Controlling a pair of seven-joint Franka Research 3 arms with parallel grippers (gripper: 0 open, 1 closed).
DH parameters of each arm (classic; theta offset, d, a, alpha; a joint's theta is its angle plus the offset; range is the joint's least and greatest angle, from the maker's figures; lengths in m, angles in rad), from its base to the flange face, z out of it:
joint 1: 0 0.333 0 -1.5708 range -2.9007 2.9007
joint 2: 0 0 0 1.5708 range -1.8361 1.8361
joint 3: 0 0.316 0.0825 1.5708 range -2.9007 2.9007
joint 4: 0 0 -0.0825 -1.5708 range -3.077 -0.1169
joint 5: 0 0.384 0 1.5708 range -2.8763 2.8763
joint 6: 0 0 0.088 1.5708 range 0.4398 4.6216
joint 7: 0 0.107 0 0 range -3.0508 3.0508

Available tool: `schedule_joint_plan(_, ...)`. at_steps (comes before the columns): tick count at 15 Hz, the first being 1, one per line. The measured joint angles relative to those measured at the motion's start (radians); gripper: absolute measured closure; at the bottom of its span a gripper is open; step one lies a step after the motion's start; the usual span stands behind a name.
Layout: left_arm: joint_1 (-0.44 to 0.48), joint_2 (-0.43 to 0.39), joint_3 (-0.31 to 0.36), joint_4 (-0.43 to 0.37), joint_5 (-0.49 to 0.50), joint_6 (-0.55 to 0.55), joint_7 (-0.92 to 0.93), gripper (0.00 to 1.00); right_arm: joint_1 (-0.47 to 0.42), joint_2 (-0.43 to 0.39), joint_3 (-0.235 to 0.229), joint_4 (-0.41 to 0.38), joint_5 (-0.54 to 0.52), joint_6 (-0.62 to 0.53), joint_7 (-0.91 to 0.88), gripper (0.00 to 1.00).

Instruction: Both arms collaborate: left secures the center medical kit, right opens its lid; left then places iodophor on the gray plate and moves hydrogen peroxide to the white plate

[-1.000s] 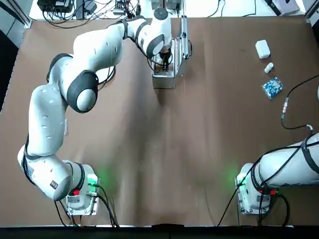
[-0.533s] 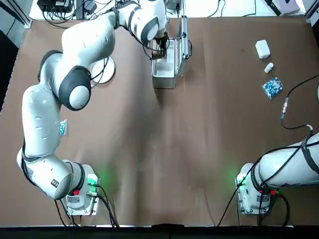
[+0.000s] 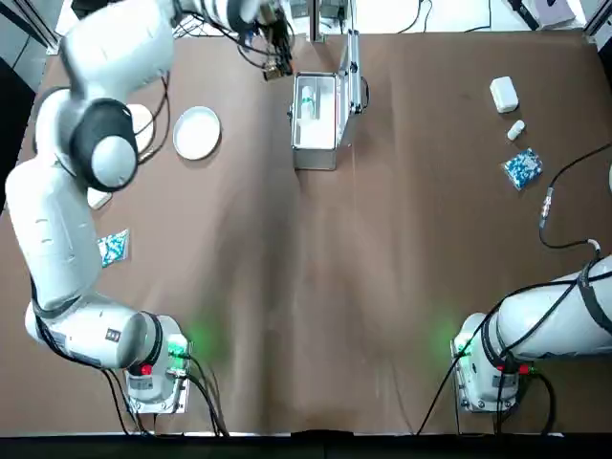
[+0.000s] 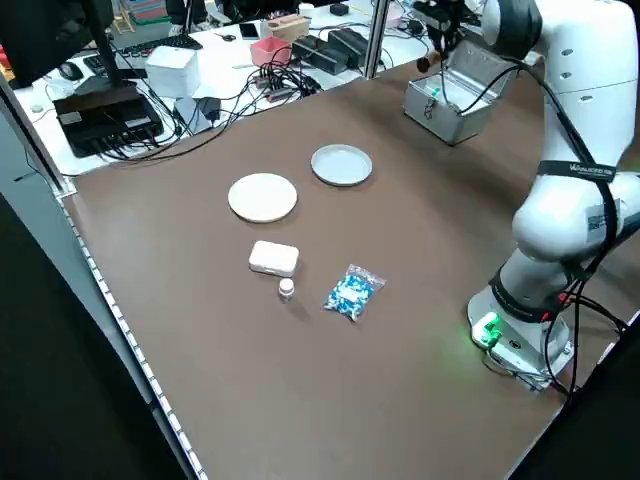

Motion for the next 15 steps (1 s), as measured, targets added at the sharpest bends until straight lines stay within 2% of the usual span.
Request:
schedule_joint_plan(4, 0.289, -0.015, -0.216, 0.000, -0.016, -0.092, 0.173, 0.67, 0.004, 0.000, 0.000, 0.000, 0.000, 0.000, 0.000, 0.01)
schedule_joint_plan(6, 0.407, -0.015, -0.287, -0.001, -0.023, -0.134, 0.263, 0.67, 0.008, 0.000, 0.001, -0.001, 0.000, 0.000, 0.000, 0.01)
schedule_joint_plan(9, 0.538, -0.015, -0.317, -0.005, -0.114, -0.190, 0.466, 0.67, 0.011, 0.000, 0.001, -0.001, 0.000, 0.000, 0.000, 0.01)
schedule_joint_plan(15, 0.660, -0.011, -0.318, -0.016, -0.206, -0.242, 0.708, 0.67, 0.015, 0.000, 0.001, -0.006, 0.000, 0.001, 0.000, 0.01)
